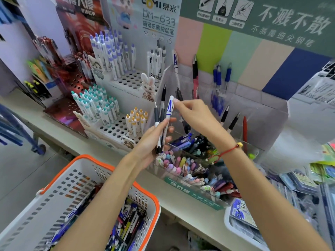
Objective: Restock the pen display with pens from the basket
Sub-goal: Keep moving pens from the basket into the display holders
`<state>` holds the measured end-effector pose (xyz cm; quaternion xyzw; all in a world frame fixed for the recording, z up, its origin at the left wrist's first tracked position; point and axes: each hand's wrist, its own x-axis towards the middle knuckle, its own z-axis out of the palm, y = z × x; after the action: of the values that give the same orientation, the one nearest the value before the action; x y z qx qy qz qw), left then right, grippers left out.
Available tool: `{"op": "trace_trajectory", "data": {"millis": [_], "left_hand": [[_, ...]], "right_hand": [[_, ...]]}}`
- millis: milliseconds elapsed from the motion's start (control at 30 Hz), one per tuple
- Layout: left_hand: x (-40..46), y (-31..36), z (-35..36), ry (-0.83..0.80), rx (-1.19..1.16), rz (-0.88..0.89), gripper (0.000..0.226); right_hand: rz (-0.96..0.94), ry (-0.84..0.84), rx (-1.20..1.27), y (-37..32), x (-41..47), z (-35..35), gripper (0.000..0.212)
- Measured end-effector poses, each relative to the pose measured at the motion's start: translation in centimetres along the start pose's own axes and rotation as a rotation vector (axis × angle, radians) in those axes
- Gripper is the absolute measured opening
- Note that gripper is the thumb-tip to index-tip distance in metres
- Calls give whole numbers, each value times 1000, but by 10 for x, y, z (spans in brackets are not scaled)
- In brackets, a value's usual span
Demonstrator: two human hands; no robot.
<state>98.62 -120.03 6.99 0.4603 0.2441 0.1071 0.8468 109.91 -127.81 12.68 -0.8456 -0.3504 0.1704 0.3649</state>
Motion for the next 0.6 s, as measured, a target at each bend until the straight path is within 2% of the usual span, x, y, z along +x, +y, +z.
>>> {"op": "trace_trajectory", "data": {"millis": [100,167,267,400,500,600], "left_hand": [[1,-1,11,-26,113,-3,24],[1,-2,21,-87,185,-11,24],[5,-7,36,-157,164,-7,27],[13,-13,47,-135,142,24,30],[17,-16,50,-78,86,-8,26],[21,-20,51,-53,41,-13,25]], "right_hand": [[21,-19,148,15,-8,-7,32],[32,48,217,26,-12,-13,18],[54,141,339,42,-22,-22,11],[46,430,543,62,-41,-45,10],[39,668,539,76,-54,-67,10],[12,794,519,83,-63,-82,10]]}}
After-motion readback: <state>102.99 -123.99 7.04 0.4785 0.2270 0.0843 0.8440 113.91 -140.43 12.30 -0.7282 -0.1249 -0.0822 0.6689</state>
